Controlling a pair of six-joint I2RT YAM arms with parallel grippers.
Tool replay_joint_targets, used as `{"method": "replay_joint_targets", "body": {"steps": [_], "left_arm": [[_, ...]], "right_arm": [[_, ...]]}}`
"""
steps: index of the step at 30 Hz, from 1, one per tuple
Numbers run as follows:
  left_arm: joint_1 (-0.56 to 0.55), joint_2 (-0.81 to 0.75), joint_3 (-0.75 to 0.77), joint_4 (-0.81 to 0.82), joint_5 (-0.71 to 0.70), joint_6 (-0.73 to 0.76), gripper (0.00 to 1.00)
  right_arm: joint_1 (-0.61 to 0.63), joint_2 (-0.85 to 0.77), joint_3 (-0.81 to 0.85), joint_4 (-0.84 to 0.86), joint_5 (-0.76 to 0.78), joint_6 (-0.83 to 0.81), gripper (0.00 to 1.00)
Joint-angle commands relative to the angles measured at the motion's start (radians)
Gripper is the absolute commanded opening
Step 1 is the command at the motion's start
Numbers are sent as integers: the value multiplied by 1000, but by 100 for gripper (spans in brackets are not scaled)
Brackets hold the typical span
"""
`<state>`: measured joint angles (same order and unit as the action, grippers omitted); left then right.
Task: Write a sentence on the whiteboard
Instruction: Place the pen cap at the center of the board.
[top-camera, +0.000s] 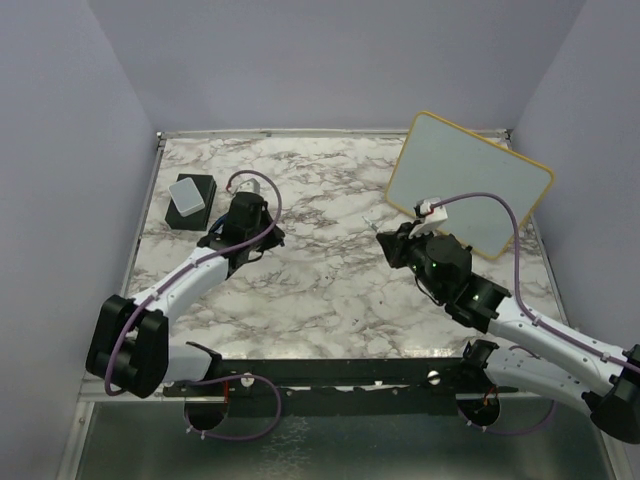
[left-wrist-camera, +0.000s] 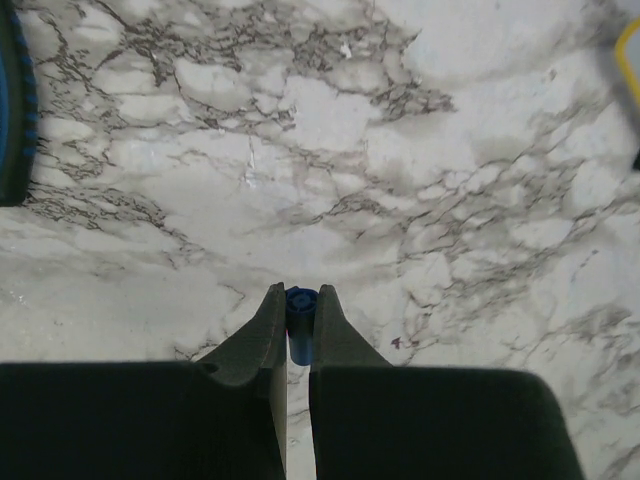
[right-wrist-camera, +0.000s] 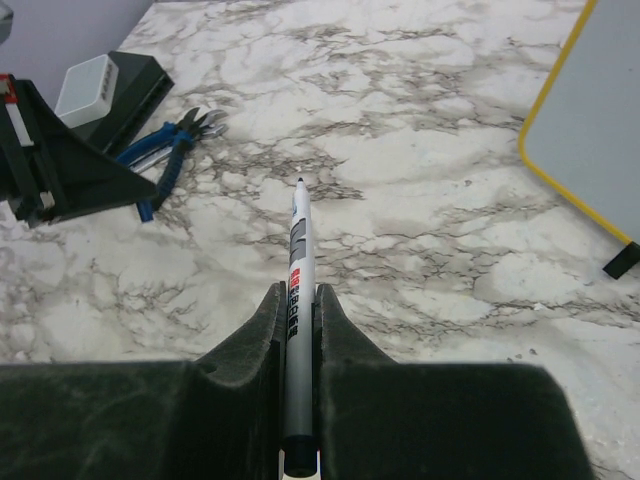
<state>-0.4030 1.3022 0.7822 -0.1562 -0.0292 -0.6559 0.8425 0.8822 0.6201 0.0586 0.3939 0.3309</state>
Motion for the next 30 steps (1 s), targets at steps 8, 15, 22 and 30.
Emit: {"method": "replay_joint_targets", "body": {"steps": [8, 15, 22, 30], "left_arm": [[-155, 200, 102, -212, -166, 208, 0], [-210, 322, 171, -262, -201, 247, 0], [-230, 393, 211, -282, -184, 264, 19], [-231, 346, 249, -281, -202, 281, 69]], "right_arm": [[-92, -87, -96, 43, 105, -44, 0], [-136, -73, -109, 60, 57, -32, 0], [-137, -47, -109, 66, 63, -30, 0], [-137, -60, -46, 12, 32, -74, 0]]}}
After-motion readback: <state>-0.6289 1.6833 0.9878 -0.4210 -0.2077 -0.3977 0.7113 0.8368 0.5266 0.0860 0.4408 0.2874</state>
